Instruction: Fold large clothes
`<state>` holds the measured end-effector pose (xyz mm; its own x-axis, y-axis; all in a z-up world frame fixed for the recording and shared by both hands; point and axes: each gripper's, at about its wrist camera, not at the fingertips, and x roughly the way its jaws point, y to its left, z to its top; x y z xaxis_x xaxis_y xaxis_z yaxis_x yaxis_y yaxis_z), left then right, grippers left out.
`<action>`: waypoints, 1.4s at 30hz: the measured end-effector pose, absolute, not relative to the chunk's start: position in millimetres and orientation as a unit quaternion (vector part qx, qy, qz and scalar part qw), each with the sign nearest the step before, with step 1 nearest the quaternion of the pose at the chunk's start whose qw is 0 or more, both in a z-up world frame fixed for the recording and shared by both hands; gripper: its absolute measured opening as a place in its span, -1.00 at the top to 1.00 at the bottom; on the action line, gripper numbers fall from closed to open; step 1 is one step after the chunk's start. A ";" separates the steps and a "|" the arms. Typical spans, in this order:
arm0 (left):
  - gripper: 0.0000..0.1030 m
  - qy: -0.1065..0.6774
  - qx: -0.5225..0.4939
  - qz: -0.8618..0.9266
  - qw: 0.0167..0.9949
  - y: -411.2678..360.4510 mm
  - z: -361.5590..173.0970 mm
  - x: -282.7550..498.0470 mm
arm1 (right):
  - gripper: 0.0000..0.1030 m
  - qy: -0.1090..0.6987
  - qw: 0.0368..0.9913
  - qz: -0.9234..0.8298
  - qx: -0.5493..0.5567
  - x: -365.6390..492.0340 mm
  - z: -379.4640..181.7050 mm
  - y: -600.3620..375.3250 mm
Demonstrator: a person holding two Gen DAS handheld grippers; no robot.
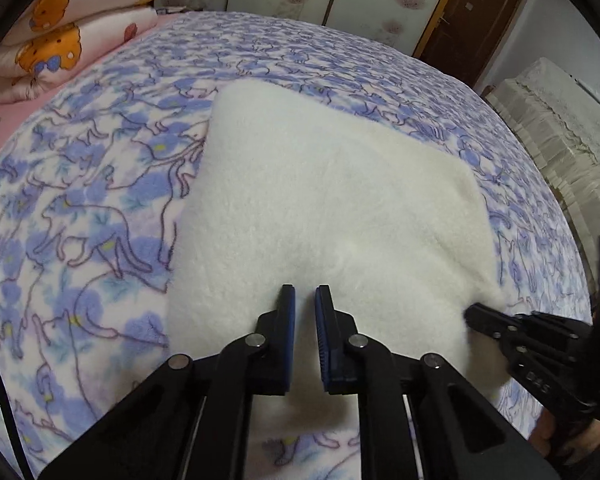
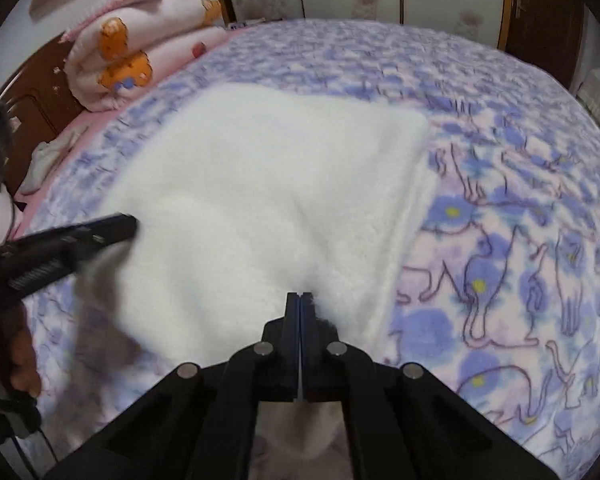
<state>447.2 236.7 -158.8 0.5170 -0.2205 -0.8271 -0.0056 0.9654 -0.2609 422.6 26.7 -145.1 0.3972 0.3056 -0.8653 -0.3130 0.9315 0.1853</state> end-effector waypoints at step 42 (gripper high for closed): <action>-0.75 0.521 -0.120 -0.041 0.844 110.0 -39.0 288.7 | 0.93 0.509 0.826 0.185 0.153 280.0 -9.3 -77.5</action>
